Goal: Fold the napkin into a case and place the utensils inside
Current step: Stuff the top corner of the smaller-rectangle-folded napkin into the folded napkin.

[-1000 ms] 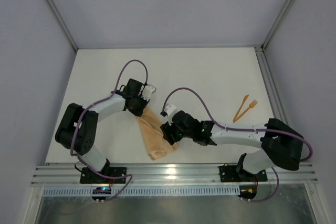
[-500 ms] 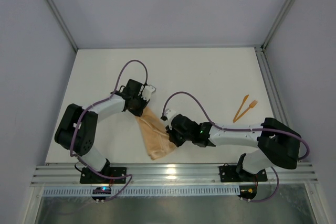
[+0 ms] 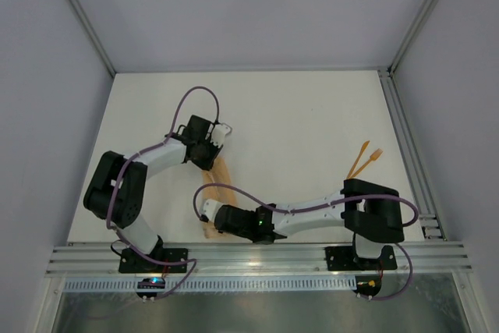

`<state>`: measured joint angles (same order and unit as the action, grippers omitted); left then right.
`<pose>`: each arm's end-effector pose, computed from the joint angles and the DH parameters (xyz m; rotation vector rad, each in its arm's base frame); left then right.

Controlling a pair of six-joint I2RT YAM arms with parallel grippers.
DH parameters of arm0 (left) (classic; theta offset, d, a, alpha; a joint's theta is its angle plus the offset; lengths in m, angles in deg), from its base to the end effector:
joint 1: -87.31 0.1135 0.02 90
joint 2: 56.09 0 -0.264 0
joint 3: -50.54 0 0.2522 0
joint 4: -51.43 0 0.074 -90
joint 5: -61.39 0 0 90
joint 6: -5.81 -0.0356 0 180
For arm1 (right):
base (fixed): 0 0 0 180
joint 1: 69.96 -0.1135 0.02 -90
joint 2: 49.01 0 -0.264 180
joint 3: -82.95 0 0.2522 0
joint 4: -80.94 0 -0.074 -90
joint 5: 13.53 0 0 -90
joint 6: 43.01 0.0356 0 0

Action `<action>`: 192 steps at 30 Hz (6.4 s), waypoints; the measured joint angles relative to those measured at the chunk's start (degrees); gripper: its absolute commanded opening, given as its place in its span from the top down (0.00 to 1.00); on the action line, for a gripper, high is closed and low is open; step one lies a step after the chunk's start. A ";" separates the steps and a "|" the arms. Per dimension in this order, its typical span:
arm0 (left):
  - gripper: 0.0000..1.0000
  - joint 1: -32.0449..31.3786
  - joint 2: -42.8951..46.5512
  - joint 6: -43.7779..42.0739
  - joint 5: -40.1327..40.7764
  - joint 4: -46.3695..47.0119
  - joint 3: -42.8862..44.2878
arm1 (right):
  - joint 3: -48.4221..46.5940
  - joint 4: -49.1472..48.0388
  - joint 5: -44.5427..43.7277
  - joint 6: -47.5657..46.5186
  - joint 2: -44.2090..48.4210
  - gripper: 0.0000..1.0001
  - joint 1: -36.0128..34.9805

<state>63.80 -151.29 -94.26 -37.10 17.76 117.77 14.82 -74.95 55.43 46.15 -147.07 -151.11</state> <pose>0.2900 -0.1319 0.1620 0.8144 2.5266 -0.2741 0.0647 0.3325 0.1623 -1.4832 1.9297 0.1636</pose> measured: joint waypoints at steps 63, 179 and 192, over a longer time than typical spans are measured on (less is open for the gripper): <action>1.00 4.13 2.05 -2.40 -9.40 -2.75 -1.55 | 5.25 -48.35 25.57 2.08 -13.57 0.53 23.82; 1.00 4.72 14.80 -8.24 -12.48 14.75 -15.58 | 5.16 -51.74 26.58 5.11 -15.43 0.89 24.96; 1.00 6.49 15.13 -8.00 -13.99 13.60 -15.47 | -2.75 -39.52 27.80 7.13 -16.37 0.88 25.14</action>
<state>70.29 -136.16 -102.26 -51.09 31.36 102.30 12.07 -114.47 83.23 53.27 -163.44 -125.97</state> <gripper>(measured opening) 0.004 0.120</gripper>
